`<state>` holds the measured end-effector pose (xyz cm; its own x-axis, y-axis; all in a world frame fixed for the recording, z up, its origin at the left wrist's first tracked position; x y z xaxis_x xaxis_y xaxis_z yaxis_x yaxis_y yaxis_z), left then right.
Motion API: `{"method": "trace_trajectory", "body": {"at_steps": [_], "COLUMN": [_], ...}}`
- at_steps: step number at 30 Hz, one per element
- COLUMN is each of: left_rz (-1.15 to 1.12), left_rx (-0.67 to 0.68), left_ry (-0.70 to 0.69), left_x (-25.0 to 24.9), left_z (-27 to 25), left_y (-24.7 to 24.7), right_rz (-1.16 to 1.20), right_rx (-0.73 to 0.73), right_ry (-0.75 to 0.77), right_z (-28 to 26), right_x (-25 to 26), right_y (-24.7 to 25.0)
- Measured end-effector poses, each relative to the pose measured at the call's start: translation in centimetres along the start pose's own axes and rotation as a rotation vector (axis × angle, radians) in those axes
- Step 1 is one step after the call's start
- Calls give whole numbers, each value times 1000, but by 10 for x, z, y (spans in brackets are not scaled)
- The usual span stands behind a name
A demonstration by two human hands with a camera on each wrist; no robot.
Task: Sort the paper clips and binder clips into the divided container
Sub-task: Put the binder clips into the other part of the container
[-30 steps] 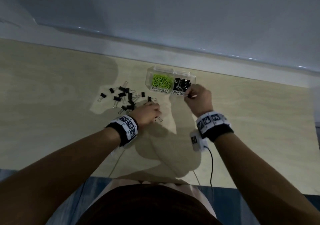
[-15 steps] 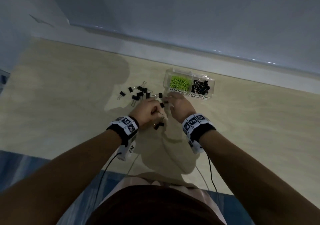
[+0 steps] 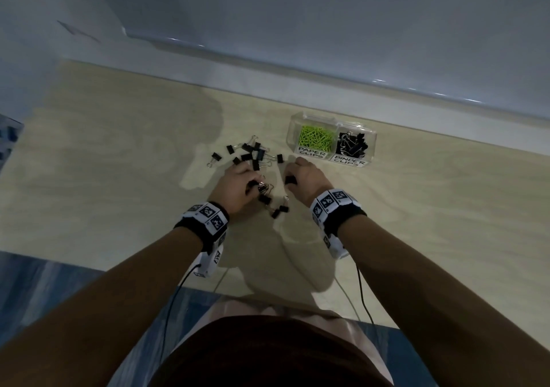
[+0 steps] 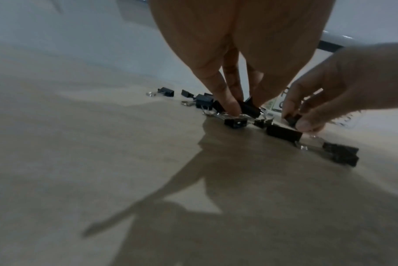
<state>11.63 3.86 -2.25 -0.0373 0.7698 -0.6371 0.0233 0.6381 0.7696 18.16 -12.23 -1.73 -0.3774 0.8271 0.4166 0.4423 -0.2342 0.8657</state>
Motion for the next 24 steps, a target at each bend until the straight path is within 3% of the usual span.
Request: {"method": "trace_trajectory", "body": {"at_steps": [3, 7, 10, 13, 16, 18, 21, 24], "left_rz": [126, 210, 167, 97, -59, -131, -188, -158], "left_rx": [88, 122, 78, 28, -6, -26, -21, -3], "left_ry": [-65, -44, -14, 8, -3, -51, -106, -126], "left_x": [-5, -11, -12, -22, -56, -89, -133, -156], "left_z": [-1, 4, 8, 11, 26, 47, 82, 97], "left_y": [-5, -6, -3, 1, 4, 2, -11, -20], "right_rz": [-2, 60, 220, 456, 627, 620, 565, 441], "right_rx": [-9, -68, -242, -449, -670, -767, -753, -711], "right_ry": [16, 24, -23, -171, -309, -375, -463, -451], "right_z": [0, -7, -22, -43, -54, -49, -34, -31], "right_x": [-1, -6, -16, -35, -62, -81, -106, -113], "right_y": [-1, 1, 14, 39, 76, 97, 111, 107]}}
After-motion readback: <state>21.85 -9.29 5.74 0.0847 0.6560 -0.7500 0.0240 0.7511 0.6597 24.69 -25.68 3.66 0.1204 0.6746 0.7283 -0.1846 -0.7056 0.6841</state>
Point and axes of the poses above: each hand's wrist, its own z-axis towards the middle knuckle, its own y-axis out of the back of the hand, x = y × z, the point moved 4 cm from there along z, towards the middle knuckle, and after that the axes turned 8 degrees about -x, right-handed, at the moved point
